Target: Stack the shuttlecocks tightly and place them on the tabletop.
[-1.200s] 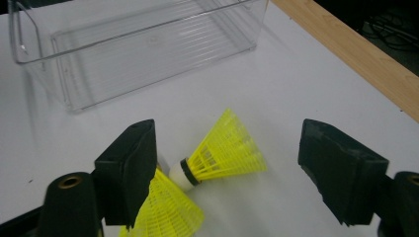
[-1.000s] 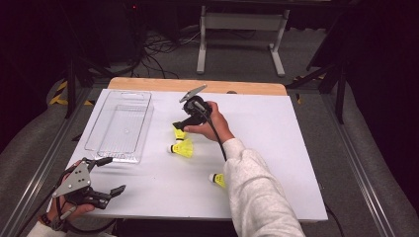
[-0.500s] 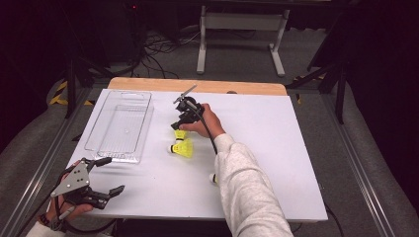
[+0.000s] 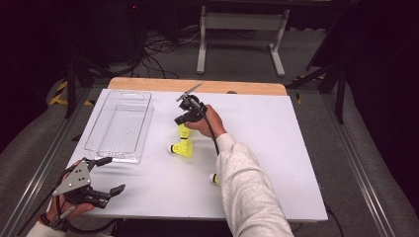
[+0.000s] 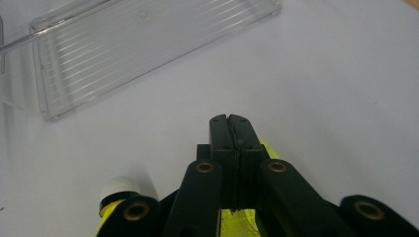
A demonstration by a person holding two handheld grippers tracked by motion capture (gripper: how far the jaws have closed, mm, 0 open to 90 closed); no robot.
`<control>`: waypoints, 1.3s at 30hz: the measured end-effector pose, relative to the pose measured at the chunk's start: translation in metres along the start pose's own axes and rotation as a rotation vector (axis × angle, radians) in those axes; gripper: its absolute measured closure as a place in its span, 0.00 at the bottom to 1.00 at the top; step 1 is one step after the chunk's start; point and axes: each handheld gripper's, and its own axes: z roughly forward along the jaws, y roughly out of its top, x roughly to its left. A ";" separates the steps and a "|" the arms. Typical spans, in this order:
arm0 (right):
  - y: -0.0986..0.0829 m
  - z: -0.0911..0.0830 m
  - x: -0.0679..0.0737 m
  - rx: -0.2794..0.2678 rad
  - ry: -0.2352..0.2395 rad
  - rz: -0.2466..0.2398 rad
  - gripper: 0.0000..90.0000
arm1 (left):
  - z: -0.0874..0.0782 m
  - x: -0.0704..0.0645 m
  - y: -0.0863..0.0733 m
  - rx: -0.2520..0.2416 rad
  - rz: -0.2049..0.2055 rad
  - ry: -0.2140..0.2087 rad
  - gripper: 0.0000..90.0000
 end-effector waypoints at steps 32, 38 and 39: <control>-0.075 -0.090 0.026 -0.212 -0.024 0.050 1.00 | 0.000 -0.001 0.004 -0.012 0.016 0.013 0.07; -0.090 -0.089 0.031 -0.201 -0.016 0.054 1.00 | 0.001 -0.001 0.003 -0.010 0.016 0.007 0.07; -0.092 -0.088 0.031 -0.193 -0.022 0.050 1.00 | 0.001 -0.001 0.004 -0.009 0.015 0.007 0.07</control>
